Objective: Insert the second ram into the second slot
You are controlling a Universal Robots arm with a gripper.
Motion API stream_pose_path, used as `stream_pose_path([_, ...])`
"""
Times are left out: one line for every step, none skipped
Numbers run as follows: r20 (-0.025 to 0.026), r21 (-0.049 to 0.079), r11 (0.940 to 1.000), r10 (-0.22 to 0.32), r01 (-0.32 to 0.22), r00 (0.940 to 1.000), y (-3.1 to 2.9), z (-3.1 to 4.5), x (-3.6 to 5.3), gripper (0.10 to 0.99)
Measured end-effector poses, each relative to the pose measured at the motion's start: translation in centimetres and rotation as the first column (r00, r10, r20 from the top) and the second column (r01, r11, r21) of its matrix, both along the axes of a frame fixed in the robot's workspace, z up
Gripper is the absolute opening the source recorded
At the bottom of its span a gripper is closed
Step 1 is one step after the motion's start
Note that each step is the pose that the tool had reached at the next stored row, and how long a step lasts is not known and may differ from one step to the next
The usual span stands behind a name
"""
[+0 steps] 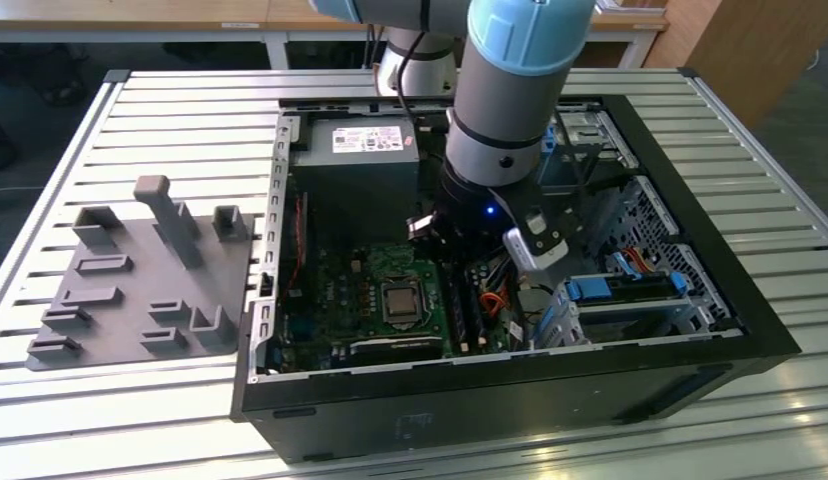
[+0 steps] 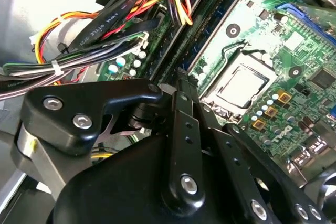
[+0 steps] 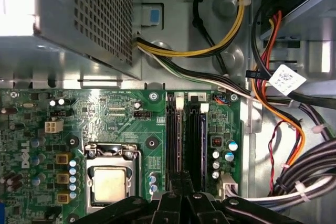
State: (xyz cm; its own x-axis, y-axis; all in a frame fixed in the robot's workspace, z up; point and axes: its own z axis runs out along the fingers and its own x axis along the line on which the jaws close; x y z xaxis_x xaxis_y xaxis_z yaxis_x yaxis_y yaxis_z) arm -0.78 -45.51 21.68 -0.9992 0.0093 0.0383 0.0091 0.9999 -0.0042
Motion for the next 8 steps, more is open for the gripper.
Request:
stream_pose_path([-0.0001,0.000,1.0000,0.000,0.000,1.0000,-0.01,-0.17,0.00,0.106])
stream_pose_path([-0.0002,0.000,1.0000,0.000,0.000,1.0000,-0.01,-0.32,0.00,0.106])
stream_pose_path([-0.0007,-0.001,1.0000,0.000,0.000,1.0000,0.02,-0.33,0.01,0.106])
stream_pose_path([-0.0010,-0.001,1.0000,0.000,0.000,1.0000,0.00,-0.29,0.00,0.106])
stream_pose_path([-0.0006,-0.001,1.0000,0.000,0.000,1.0000,0.03,-0.16,0.01,0.106])
stream_pose_path([0.0011,0.005,1.0000,0.000,0.000,1.0000,0.05,0.06,0.02,0.106])
stream_pose_path([0.0013,0.006,1.0000,0.000,0.000,1.0000,0.07,0.45,0.02,0.106])
stream_pose_path([0.0009,0.004,1.0000,0.000,0.000,1.0000,0.04,0.95,0.01,0.106])
